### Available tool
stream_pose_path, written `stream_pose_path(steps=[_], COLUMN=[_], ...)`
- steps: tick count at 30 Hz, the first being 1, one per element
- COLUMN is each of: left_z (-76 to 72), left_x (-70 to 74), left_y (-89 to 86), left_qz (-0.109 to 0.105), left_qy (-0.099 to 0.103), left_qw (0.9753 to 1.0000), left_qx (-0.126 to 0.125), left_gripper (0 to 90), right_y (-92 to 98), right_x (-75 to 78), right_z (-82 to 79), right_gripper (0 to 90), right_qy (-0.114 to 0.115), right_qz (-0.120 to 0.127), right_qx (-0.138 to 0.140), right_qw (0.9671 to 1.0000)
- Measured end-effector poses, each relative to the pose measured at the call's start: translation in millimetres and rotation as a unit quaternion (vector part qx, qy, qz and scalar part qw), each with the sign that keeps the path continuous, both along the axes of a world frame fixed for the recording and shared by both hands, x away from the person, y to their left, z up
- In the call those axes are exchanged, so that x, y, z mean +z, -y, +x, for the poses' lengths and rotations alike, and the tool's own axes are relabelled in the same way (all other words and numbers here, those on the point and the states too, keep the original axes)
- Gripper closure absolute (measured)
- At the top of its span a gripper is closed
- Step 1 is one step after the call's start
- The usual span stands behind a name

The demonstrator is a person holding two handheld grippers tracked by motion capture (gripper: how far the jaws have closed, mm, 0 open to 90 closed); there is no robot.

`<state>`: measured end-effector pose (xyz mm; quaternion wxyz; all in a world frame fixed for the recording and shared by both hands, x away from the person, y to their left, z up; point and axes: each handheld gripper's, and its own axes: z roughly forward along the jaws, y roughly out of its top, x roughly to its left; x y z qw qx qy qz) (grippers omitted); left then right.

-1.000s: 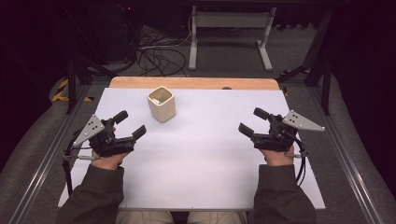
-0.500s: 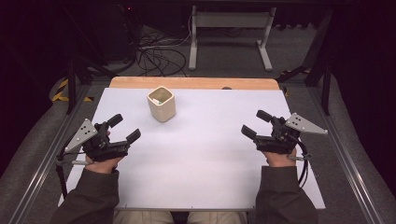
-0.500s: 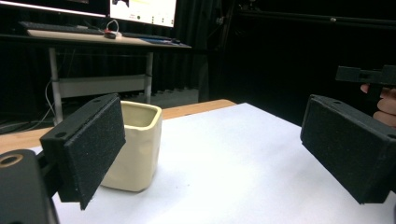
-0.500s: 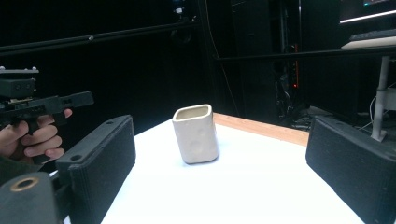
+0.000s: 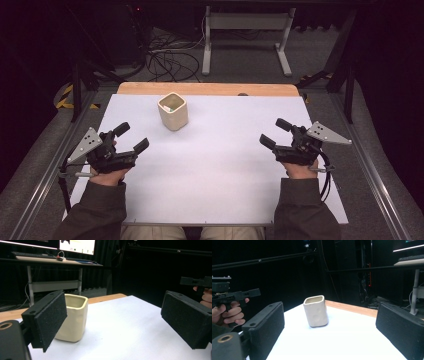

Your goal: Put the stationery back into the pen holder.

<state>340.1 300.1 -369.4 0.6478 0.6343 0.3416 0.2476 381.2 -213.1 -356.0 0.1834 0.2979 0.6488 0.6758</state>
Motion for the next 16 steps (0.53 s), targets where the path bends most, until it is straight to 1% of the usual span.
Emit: stream_pose_path(steps=[6,8,11,16], left_z=[0.3,0.9,1.1,0.8], left_x=[-0.6,-1.0,-1.5,-1.5], left_y=[0.4,0.2,0.0,-0.3], left_qz=[0.0,0.004,0.001,0.005], left_qy=[0.0,0.0,-0.002,0.002], left_qw=[1.0,1.0,1.0,1.0], left_qx=[0.0,-0.001,0.0,0.002], left_gripper=[7.4,7.4,7.5,7.5], right_y=[0.0,-0.3,-0.1,0.3], right_x=[-0.3,-0.4,-0.5,-0.8], right_z=[0.5,0.7,0.9,1.2], right_gripper=[9.0,9.0,9.0,9.0], right_qy=[-0.001,0.0,0.0,0.0], right_qz=[-0.002,-0.002,-0.002,-0.003], right_qx=[0.0,0.001,0.0,-0.001], right_qw=[1.0,1.0,1.0,1.0])
